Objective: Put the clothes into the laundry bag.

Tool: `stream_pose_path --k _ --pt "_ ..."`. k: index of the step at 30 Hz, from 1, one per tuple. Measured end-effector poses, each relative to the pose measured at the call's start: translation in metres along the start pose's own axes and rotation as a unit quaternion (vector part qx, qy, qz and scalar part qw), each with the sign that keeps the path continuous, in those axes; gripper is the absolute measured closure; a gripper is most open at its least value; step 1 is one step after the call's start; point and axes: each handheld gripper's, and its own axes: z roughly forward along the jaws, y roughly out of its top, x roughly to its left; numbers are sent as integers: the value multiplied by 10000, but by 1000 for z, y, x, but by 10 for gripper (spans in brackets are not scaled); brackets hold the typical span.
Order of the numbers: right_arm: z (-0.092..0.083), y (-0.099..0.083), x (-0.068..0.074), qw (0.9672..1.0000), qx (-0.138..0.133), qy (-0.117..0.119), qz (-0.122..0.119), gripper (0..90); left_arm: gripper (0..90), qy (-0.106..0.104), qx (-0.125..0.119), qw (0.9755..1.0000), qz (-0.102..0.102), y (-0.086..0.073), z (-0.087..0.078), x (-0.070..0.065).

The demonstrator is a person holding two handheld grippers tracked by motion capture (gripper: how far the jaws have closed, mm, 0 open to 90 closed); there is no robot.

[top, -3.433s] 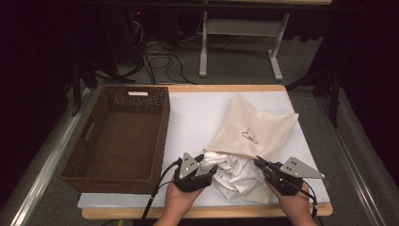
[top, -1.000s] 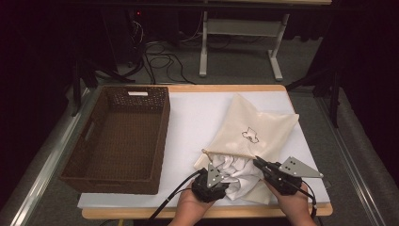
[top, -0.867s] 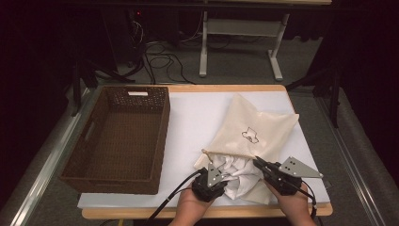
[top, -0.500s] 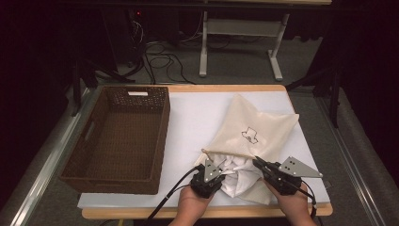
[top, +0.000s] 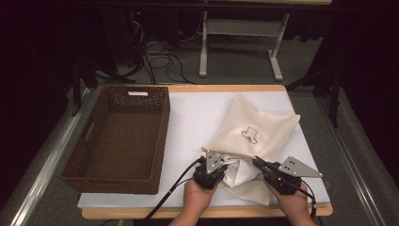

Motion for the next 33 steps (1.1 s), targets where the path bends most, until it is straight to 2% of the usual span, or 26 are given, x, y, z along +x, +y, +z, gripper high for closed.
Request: stream_pose_path --k 4,8,9,10,11,13,14,15,19,20,22,23,24,27,29,31,32,33 --pt "0 0 1 10000 -1 5 -39 892 769 58 94 9999 -23 -1 5 3" --pt "-2 0 1 10000 -9 -4 -31 892 700 42 165 9998 -67 -4 2 4" --pt "-3 0 1 10000 -11 -34 -14 892 616 3 155 9998 -100 -5 -1 3" --pt "-3 0 1 10000 -11 -34 -14 892 616 3 130 9999 -85 -6 -4 1" --pt "-3 0 0 10000 -24 -24 -11 892 522 74 122 9999 62 -8 -11 -3" --pt "-3 0 0 10000 -25 -25 -12 892 486 107 100 9998 102 -9 -14 -4" --pt "-3 0 0 10000 -11 -40 -25 892 439 77 87 9999 84 -10 -18 -5" --pt "-2 0 1 10000 0 -18 -26 892 355 16 65 10000 31 -11 -22 -5" --pt "-1 0 1 10000 2 -28 -48 892 295 -229 -151 9996 -80 -16 -36 -14" --pt "-1 0 1 10000 3 -33 -42 892 266 -284 -190 9994 -49 -17 -38 -18" --pt "-1 0 1 10000 2 -22 -39 892 155 -389 -111 9992 -21 -19 -35 -25" --pt "-1 0 1 10000 4 -20 -38 891 154 -450 58 9990 53 -21 -28 -30" --pt "-1 0 1 10000 4 -20 -38 891 154 -450 58 9990 53 -21 -28 -30" --pt "-2 0 2 10000 17 -27 -40 892 153 -445 343 9982 219 -25 -16 -36" --pt "-2 0 1 10000 2 -4 -42 892 159 -422 678 9960 406 -24 -8 -41" --pt "-2 0 1 10000 0 -10 -32 892 258 -406 838 9942 546 -22 -6 -43" --pt "-2 0 1 10000 2 -8 -40 892 348 -385 867 9941 527 -22 -5 -42" --pt "-2 0 1 10000 2 -6 -40 891 400 -348 874 9944 475 -21 -5 -41"
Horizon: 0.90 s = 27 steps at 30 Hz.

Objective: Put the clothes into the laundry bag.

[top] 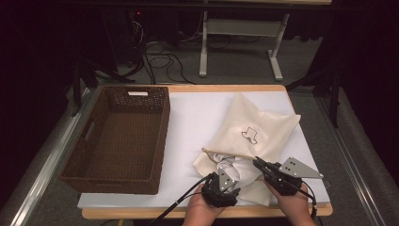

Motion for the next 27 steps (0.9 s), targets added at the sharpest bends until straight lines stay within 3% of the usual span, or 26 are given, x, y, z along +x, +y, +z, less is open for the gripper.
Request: stream_pose_path --k 1,3,4,5,7,15,20,27 --pt "0 0 0 10000 -2 9 -9 891 527 -16 -12 10000 -31 0 0 1" --pt "0 0 0 10000 -6 20 6 891 632 15 -7 10000 -77 1 -1 3" --pt "0 0 0 10000 -8 24 5 891 632 42 -4 10000 -90 1 -1 4" --pt "0 0 0 10000 -13 26 -13 892 763 14 -9 9998 -178 1 -2 6" --pt "-1 0 1 10000 6 -9 3 891 806 -61 -9 9995 -294 1 -2 10" --pt "0 0 0 10000 -25 22 -24 892 841 69 -695 9971 -307 15 -10 17" --pt "-1 1 1 10000 11 -17 -10 891 838 144 -722 9968 -327 25 -4 21" --pt "-1 1 1 10000 -25 -15 -4 892 838 290 -666 9968 -330 38 21 24"
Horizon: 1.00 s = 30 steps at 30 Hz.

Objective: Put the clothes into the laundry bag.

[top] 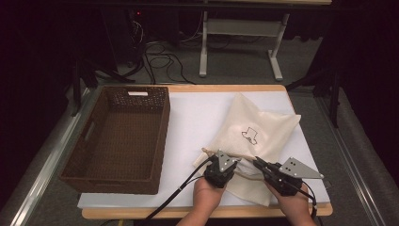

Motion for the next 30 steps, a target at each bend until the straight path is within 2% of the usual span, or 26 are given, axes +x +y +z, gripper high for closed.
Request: stream_pose_path --k 2,4,5,7,9,10,12,13,14,16,18,19,23,25,27,28,30 --pt "0 0 -1 10000 -20 19 -11 891 829 38 1 10000 -48 1 10 -2" --pt "-1 0 -1 10000 -9 4 24 891 793 18 -38 10000 -25 1 9 -3" --pt "-2 0 -2 10000 -34 28 24 892 753 -70 -63 9999 44 -2 4 -5" --pt "-2 0 -2 10000 -24 5 37 892 669 -173 -111 9998 39 -5 -6 -6" --pt "-2 -1 -2 10000 -10 -2 50 892 601 -186 -145 9997 48 -8 -12 -5" --pt "-2 0 -2 10000 -25 9 21 891 601 -182 -170 9997 43 -12 -18 -5" --pt "-1 0 -1 10000 -32 27 -11 891 504 -152 -91 9998 -27 -24 -32 -2" --pt "-1 0 -1 10000 -32 27 -11 891 471 -152 -91 9998 -27 -24 -32 -2" --pt "-1 0 -1 10000 -27 39 -9 891 471 -60 -114 9999 -49 -28 -37 -1" --pt "-1 0 0 10000 -12 -4 -13 891 386 127 -157 9997 -128 -33 -43 3" --pt "0 0 0 10000 7 2 7 891 268 295 -38 9994 -186 -34 -43 8" --pt "1 0 0 10000 23 2 -17 891 247 280 -20 9994 -179 -34 -42 10" --pt "1 0 0 10000 22 22 -1 892 226 299 -139 9994 -76 -30 -40 11" --pt "1 -1 -1 10000 18 34 19 891 225 239 -194 9995 -38 -26 -38 12" --pt "1 -1 -1 10000 24 21 35 891 229 130 -233 9996 17 -23 -35 13" --pt "1 -1 -1 10000 36 18 31 891 273 25 -234 9997 -3 -21 -32 14" --pt "1 -1 0 10000 28 22 30 891 276 -91 -169 9998 -35 -18 -27 15"
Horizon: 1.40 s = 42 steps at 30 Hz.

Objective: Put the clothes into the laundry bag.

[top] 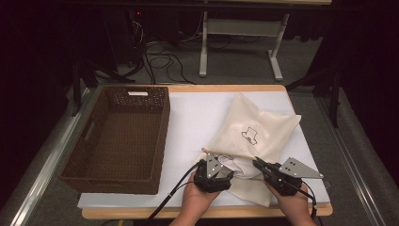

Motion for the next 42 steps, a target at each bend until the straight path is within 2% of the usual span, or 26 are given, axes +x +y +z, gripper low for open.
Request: stream_pose_path --k 2,3,4,5,6,7,8,11,13,14,16,21,23,25,28,30,32,34,38,39,40,41,42 --pt "0 0 0 10000 6 0 15 891 363 -53 14 10000 37 1 3 0" --pt "0 0 0 10000 6 0 15 891 363 -87 28 9999 56 2 5 0" --pt "0 0 0 10000 3 1 -1 891 405 -137 43 9998 104 2 6 0" --pt "0 0 0 10000 11 -5 13 891 538 -283 62 9994 183 3 8 -3" --pt "0 0 0 10000 11 -5 13 891 592 -283 62 9994 183 3 8 -3" --pt "0 0 0 10000 12 -3 10 891 592 -357 69 9991 224 3 8 -4" --pt "1 0 0 10000 12 5 -7 891 669 -430 87 9988 234 4 9 -5" --pt "0 0 0 10000 7 4 -27 891 777 -537 102 9979 343 5 11 -12" --pt "0 0 0 10000 -11 2 -8 891 752 -586 118 9976 353 3 9 -15" --pt "-1 0 -1 10000 -9 -2 -4 891 706 -571 97 9977 351 2 6 -17" --pt "-1 0 -1 10000 -25 22 -4 891 582 -551 -3 9983 177 -2 -2 -20" --pt "-1 0 0 10000 -20 4 -24 891 379 -384 -256 9989 -98 -14 -22 -29" --pt "-1 1 0 10000 -15 0 -40 891 251 -355 -299 9988 -145 -16 -25 -34" --pt "-1 1 1 10000 2 -9 -16 891 153 -330 -302 9990 -64 -15 -25 -40" --pt "0 1 1 10000 -1 17 -34 891 91 -233 -226 9995 67 -8 -20 -46" --pt "0 1 1 10000 0 26 -46 891 50 -123 -98 9999 40 -4 -11 -44" --pt "0 1 1 10000 2 26 -31 891 14 -43 -8 10000 -77 0 -2 -39" --pt "0 0 1 10000 12 22 -22 891 6 -61 88 9996 -277 4 9 -33" --pt "0 0 0 10000 2 41 -21 890 37 65 149 9996 -238 9 21 -29" --pt "0 0 0 10000 2 39 -26 890 85 54 168 9995 -279 9 23 -27" --pt "0 0 0 10000 3 42 -29 890 212 5 196 9994 -297 9 24 -25" --pt "0 0 0 10000 3 42 -29 890 212 -48 236 9992 -323 9 26 -22" --pt "0 0 0 10000 -7 46 -28 890 344 -115 245 9991 -311 9 26 -21"
